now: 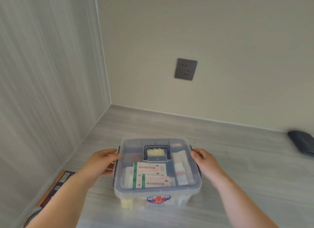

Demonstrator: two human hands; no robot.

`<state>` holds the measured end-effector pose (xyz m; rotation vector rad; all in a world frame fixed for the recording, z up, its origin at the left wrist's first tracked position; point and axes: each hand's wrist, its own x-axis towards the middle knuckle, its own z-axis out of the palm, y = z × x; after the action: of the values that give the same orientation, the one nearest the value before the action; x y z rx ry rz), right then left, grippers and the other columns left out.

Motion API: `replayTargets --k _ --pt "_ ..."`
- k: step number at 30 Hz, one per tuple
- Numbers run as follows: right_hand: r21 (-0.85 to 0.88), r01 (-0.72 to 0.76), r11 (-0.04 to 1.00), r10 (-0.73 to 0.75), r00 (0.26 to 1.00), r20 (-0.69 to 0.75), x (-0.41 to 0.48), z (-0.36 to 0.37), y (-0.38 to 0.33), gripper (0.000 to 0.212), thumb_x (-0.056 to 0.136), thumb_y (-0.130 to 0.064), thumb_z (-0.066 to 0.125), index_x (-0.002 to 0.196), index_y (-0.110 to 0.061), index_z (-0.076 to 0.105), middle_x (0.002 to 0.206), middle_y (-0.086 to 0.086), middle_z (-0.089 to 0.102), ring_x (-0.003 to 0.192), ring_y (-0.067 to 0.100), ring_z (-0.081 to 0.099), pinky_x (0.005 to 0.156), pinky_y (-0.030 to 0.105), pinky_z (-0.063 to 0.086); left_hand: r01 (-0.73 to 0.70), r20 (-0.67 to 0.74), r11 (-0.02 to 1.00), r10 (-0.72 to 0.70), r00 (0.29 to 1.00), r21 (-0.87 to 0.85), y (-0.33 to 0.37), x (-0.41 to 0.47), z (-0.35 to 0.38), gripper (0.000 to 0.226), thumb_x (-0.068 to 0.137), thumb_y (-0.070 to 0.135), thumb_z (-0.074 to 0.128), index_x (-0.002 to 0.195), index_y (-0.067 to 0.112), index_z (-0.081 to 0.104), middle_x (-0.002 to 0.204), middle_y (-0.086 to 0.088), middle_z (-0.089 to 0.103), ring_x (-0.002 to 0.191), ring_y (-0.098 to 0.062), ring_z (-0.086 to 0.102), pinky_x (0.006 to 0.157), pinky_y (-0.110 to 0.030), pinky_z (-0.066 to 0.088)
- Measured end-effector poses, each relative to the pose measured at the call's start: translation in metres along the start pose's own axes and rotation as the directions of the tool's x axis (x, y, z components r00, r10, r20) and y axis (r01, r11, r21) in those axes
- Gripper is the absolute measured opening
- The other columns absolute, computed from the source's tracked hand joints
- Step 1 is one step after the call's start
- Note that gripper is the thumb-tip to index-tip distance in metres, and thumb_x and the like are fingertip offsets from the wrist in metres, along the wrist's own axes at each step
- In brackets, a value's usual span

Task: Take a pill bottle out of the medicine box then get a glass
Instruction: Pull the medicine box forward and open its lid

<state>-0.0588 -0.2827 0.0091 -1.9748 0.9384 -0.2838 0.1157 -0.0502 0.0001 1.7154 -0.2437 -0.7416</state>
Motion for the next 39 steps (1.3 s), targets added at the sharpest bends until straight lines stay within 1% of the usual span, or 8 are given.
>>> replayTargets --k 6,9,18,24,30,34,36,39 --pt "-0.274 0.049 0.960 -0.008 0.989 0.150 0.001 -0.008 -0.003 0.031 0.094 -0.015 0.027 0.099 -0.003 0.055 0.092 0.020 0.065 0.065 0.026 0.059 0.064 0.033 0.049 -0.021 -0.079 0.967 0.042 0.996 0.254 0.010 -0.011 0.002 0.025 0.078 -0.003 0.050 0.065 0.010 0.067 0.068 -0.013 0.067 0.065 -0.027 0.063 0.060 -0.031 0.056" --pt "-0.391 0.038 0.920 0.070 0.963 0.260 0.004 -0.016 -0.012 0.031 0.090 -0.008 0.022 0.075 -0.007 0.049 0.078 0.018 0.062 0.060 0.029 0.060 0.063 0.035 0.052 0.016 -0.069 0.971 0.001 0.998 0.237 0.017 -0.012 0.001 0.021 0.079 0.003 0.053 0.064 0.009 0.066 0.066 -0.010 0.066 0.062 -0.021 0.063 0.046 -0.021 0.054" --pt "-0.627 0.064 0.776 0.075 0.979 0.192 0.001 -0.007 -0.031 0.040 0.094 -0.013 0.025 0.055 -0.014 0.034 0.101 0.026 0.067 0.088 0.036 0.065 0.071 0.033 0.051 0.042 -0.099 0.962 -0.016 0.995 0.271 0.025 -0.015 0.003 0.014 0.076 0.006 0.056 0.067 0.002 0.067 0.066 -0.011 0.066 0.066 -0.024 0.063 0.056 -0.027 0.053" --pt "-0.453 0.065 0.889 0.018 0.984 0.176 0.005 -0.013 -0.012 0.033 0.087 -0.008 0.033 0.055 -0.014 0.040 0.051 0.003 0.053 0.043 0.017 0.051 0.043 0.022 0.036 0.020 -0.116 0.971 0.008 0.993 0.238 0.019 -0.014 0.003 0.027 0.078 0.001 0.052 0.054 0.007 0.063 0.055 -0.007 0.063 0.059 -0.020 0.060 0.051 -0.024 0.052" --pt "0.222 -0.208 0.953 0.164 0.966 0.199 0.001 -0.016 0.019 0.034 0.089 0.006 0.029 0.077 -0.003 0.060 0.036 -0.003 0.057 0.033 0.009 0.055 0.033 0.018 0.045 0.014 -0.139 0.962 0.025 0.990 0.273 0.016 -0.011 0.005 0.018 0.077 0.003 0.052 0.072 -0.006 0.067 0.069 -0.016 0.065 0.066 -0.025 0.062 0.058 -0.026 0.052" --pt "0.066 -0.196 0.978 0.197 0.980 -0.014 0.004 -0.009 0.024 0.030 0.091 0.000 0.036 0.117 0.003 0.050 0.105 0.024 0.065 0.090 0.024 0.060 0.078 0.029 0.045 0.032 -0.146 0.923 0.026 0.989 0.383 0.020 -0.009 0.008 0.021 0.077 0.005 0.051 0.067 -0.006 0.065 0.069 -0.019 0.065 0.067 -0.030 0.063 0.057 -0.030 0.054" --pt "-0.059 0.025 0.998 -0.036 0.977 -0.209 -0.002 -0.006 0.008 0.035 0.090 -0.002 0.038 0.124 -0.002 0.046 0.134 0.018 0.049 0.122 0.026 0.046 0.099 0.027 0.031 0.035 -0.148 0.894 0.035 0.988 0.446 0.021 -0.009 0.009 0.022 0.077 0.007 0.051 0.063 -0.004 0.064 0.068 -0.019 0.066 0.067 -0.031 0.065 0.059 -0.032 0.056" --pt "-0.395 0.391 0.831 -0.450 0.890 -0.067 -0.027 0.018 -0.022 0.041 0.090 -0.015 0.045 0.131 -0.014 0.039 0.143 0.000 0.035 0.135 0.018 0.029 0.109 0.020 0.015 0.035 -0.136 0.882 0.033 0.990 0.470 0.023 -0.009 0.010 0.023 0.077 0.007 0.051 0.060 0.000 0.064 0.064 -0.015 0.065 0.064 -0.027 0.065 0.055 -0.030 0.056"
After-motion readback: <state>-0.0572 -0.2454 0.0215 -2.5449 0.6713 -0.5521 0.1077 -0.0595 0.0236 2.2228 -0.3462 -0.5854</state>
